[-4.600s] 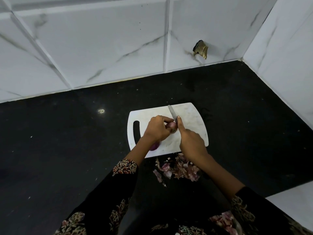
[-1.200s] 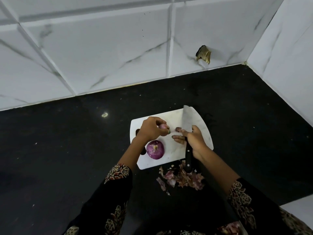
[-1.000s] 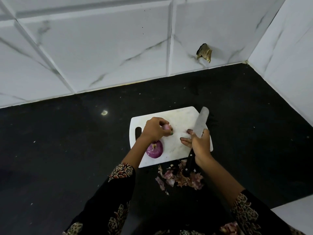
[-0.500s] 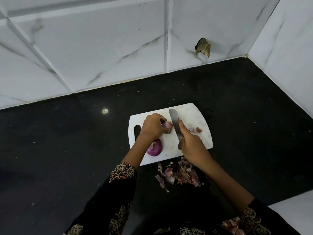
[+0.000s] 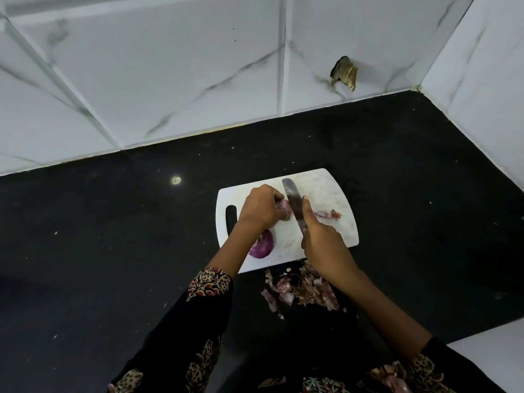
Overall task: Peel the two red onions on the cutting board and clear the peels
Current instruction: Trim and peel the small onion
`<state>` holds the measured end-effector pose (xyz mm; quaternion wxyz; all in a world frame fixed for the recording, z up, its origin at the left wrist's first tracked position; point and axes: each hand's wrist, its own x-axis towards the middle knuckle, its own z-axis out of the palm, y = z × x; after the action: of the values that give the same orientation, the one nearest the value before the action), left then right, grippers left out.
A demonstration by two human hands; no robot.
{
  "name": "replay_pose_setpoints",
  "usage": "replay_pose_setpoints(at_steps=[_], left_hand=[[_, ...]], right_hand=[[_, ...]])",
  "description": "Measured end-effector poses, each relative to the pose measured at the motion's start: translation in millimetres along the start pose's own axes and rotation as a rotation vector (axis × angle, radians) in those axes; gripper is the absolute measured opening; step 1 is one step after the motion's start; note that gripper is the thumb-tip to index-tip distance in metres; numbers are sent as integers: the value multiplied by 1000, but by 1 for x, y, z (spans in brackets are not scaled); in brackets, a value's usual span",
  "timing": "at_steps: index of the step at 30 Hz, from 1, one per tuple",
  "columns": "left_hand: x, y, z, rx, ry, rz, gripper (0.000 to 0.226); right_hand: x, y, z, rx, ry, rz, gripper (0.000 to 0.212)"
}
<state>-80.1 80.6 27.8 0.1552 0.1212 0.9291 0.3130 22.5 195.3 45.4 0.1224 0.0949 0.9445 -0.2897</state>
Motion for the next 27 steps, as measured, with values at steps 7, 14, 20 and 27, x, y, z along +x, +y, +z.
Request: replay_pose_setpoints(at_steps=[7,14,20,27], left_hand=[[-2,1,0,-39,6,-9,18],[-6,1,0,-112,53,-35,18],[-6,3,0,-58,90,-32,14],[-3,4,4,-13,80,-20,14]], right_hand=[[2,-9,-3,-123,-13,11,84],[11,-17,-6,-210,-17,17,82],[12,-19,-6,-266,-23,2,83],[13,-12,-9,-283,-34,-4,82]])
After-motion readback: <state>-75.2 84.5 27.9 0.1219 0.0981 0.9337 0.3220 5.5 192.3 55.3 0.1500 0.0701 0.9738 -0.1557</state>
